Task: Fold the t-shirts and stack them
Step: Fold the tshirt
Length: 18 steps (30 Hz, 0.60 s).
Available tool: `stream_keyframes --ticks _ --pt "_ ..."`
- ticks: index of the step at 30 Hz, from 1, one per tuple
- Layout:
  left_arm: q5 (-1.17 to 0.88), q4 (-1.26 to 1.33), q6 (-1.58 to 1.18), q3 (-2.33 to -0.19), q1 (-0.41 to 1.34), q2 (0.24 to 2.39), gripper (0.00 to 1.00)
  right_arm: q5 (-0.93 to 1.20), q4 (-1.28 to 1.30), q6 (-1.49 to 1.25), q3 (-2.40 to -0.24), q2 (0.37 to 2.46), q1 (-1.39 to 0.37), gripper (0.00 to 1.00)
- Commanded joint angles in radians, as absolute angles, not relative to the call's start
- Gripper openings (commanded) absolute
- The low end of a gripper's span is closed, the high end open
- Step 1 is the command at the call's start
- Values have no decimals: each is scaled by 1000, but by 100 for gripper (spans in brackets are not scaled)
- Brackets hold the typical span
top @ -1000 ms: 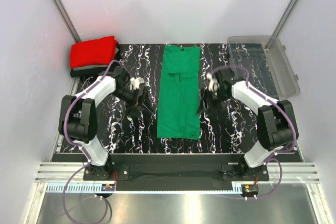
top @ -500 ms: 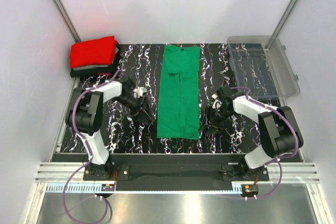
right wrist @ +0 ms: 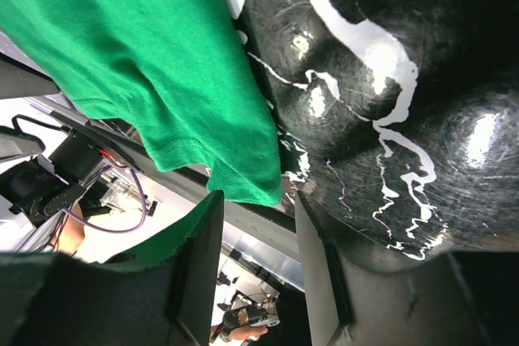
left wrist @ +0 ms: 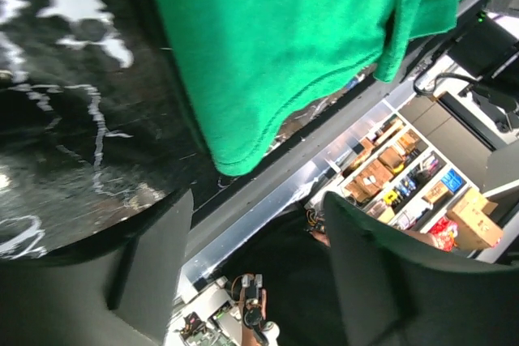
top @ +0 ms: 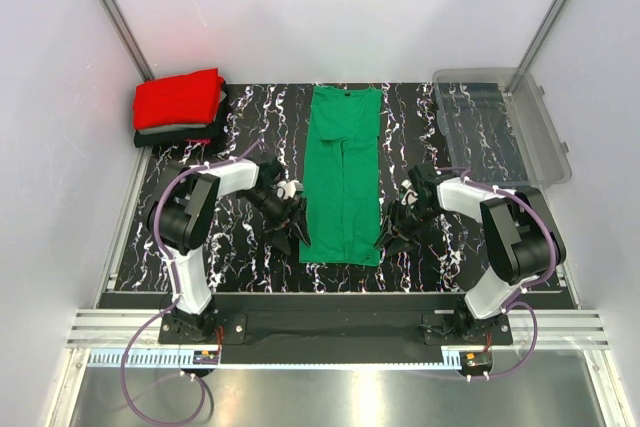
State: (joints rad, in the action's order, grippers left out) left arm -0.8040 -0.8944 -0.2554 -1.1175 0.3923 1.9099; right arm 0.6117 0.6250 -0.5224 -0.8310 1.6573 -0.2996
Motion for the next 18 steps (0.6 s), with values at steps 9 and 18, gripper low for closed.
stream_keyframes --ticks 9,18 --pt "-781 -896 -304 -1081 390 1920 81 606 635 -537 -825 1684 -337 44" --pt "-787 -882 -342 -1083 429 1956 80 604 617 -557 -782 1689 -351 40"
